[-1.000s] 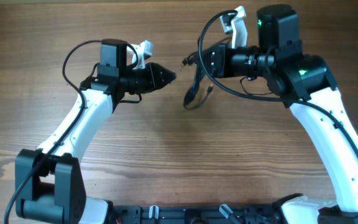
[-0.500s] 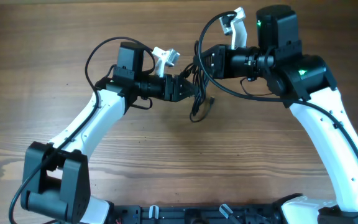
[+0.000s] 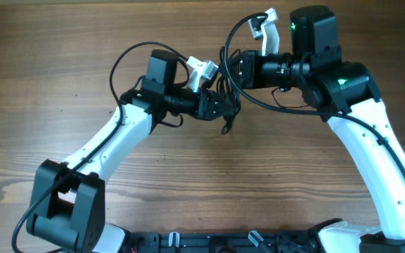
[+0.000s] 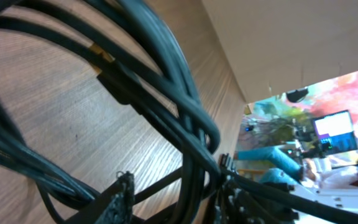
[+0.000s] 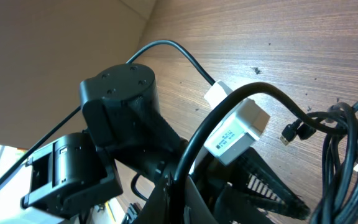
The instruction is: Untangle cables
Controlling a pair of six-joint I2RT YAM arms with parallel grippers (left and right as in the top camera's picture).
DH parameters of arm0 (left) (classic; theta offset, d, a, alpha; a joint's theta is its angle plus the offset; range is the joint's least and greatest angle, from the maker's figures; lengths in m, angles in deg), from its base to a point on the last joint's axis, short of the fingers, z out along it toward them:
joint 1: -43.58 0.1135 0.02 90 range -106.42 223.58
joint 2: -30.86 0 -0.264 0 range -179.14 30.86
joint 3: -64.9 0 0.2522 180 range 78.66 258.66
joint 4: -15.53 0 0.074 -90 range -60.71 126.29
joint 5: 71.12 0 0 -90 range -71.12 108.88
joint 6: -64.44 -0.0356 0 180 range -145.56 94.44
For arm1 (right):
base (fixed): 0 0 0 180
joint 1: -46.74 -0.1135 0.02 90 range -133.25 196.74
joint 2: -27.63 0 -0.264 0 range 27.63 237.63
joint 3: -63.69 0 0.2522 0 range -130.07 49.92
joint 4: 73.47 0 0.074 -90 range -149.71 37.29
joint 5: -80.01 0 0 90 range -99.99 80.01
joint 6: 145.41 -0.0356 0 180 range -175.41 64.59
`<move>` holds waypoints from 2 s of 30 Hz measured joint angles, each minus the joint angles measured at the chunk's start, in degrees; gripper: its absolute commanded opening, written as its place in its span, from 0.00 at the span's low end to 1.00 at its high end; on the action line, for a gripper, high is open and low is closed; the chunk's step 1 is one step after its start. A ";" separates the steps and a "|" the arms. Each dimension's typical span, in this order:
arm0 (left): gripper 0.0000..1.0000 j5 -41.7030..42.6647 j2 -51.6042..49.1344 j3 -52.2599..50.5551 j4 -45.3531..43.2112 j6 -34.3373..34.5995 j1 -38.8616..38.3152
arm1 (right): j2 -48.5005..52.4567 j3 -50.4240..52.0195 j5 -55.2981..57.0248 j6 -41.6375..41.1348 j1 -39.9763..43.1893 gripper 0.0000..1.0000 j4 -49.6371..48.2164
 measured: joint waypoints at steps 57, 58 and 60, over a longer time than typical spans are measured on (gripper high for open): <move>0.24 -22.14 -7.34 0.22 8.92 10.47 2.97 | 21.92 0.00 18.84 -2.62 -2.80 0.49 4.17; 0.13 -22.12 -7.69 0.22 8.61 10.56 3.04 | 21.92 0.00 18.84 -2.60 -2.80 0.49 4.17; 0.04 -22.10 -8.17 0.22 7.93 10.08 3.15 | 21.92 0.00 18.62 -2.38 -2.78 0.46 4.15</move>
